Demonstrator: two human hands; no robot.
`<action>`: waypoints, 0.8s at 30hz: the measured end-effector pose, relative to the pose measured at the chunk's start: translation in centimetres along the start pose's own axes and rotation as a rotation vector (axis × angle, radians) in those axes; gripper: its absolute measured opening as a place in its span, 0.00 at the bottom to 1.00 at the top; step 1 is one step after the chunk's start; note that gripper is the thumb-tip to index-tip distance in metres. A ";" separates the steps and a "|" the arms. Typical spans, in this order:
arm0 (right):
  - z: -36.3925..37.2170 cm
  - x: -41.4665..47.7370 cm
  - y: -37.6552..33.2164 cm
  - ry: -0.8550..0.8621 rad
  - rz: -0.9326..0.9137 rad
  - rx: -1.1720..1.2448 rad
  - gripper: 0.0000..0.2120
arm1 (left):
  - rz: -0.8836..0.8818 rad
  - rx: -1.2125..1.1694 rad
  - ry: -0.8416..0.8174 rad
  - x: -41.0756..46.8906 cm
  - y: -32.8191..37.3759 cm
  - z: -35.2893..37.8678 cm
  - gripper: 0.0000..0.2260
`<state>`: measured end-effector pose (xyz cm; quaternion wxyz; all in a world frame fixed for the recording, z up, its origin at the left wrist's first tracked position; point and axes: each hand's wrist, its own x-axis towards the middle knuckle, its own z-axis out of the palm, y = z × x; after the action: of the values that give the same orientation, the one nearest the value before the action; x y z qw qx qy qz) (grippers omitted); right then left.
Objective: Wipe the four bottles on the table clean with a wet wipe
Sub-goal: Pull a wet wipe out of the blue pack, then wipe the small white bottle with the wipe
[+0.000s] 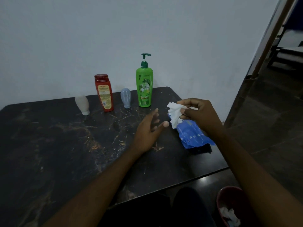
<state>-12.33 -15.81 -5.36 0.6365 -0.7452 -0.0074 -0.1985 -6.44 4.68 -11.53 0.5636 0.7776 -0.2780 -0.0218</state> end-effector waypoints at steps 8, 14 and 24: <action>8.7 -0.7 0.8 -0.158 0.126 0.202 0.14 | -0.065 -0.266 0.117 -3.6 0.4 -5.6 0.23; 14.3 -1.1 0.4 -0.243 0.141 0.205 0.08 | -0.089 -0.121 0.338 -5.5 -0.7 -10.3 0.14; 20.7 0.5 0.8 -0.374 -0.128 -0.415 0.18 | -0.095 -0.001 0.370 -6.4 -3.3 -15.3 0.11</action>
<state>-5.70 3.66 -8.22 0.4443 -0.8812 -0.1310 -0.0947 -5.19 21.49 -10.74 0.6037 0.7803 -0.1328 0.0949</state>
